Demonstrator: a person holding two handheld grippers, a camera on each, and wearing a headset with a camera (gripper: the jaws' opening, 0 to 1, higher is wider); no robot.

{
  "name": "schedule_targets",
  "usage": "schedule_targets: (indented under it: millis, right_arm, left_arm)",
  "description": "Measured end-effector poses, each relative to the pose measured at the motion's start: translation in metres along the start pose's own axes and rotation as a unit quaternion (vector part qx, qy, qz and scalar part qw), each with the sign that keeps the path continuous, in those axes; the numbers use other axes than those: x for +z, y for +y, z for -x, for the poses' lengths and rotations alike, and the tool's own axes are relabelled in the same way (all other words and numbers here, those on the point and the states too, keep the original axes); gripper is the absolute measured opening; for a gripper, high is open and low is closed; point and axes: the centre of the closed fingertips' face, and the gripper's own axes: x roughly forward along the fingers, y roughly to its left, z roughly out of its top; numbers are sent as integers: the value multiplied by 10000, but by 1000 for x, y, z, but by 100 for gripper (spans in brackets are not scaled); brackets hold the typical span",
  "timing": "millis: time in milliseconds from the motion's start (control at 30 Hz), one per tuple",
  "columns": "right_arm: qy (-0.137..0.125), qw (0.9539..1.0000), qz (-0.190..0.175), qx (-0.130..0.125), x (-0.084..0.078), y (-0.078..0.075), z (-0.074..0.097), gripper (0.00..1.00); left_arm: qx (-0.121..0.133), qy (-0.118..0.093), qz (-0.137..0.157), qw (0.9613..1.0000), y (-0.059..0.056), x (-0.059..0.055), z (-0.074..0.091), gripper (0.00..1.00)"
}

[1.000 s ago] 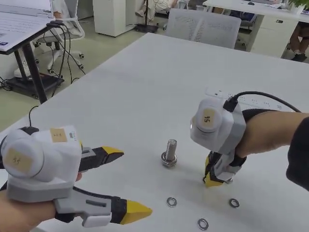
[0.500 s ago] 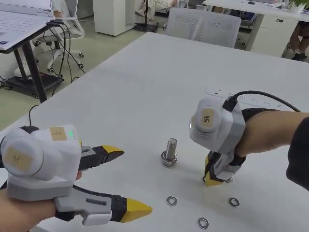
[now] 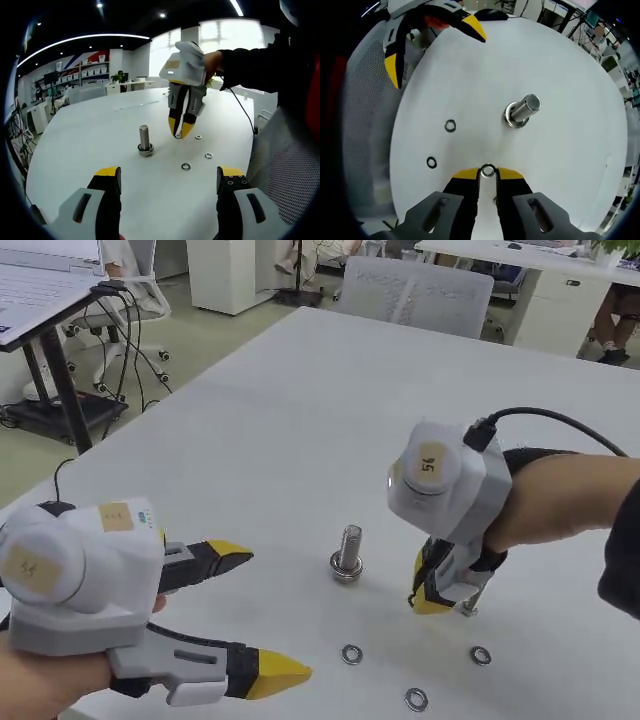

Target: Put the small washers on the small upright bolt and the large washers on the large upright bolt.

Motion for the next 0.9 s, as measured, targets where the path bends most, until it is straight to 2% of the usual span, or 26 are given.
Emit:
schedule_targets:
  millis: [500, 900]
  right_arm:
    - [-221, 9996, 13, -187, 5, 8, 28, 14]
    - [-341, 9987, -109, -352, -2, 13, 55, 14]
  left_arm:
    - [-177, 59, -92, 9998, -8, -1, -2, 78]
    - [-434, 97, -233, 9987, -16, 5, -6, 78]
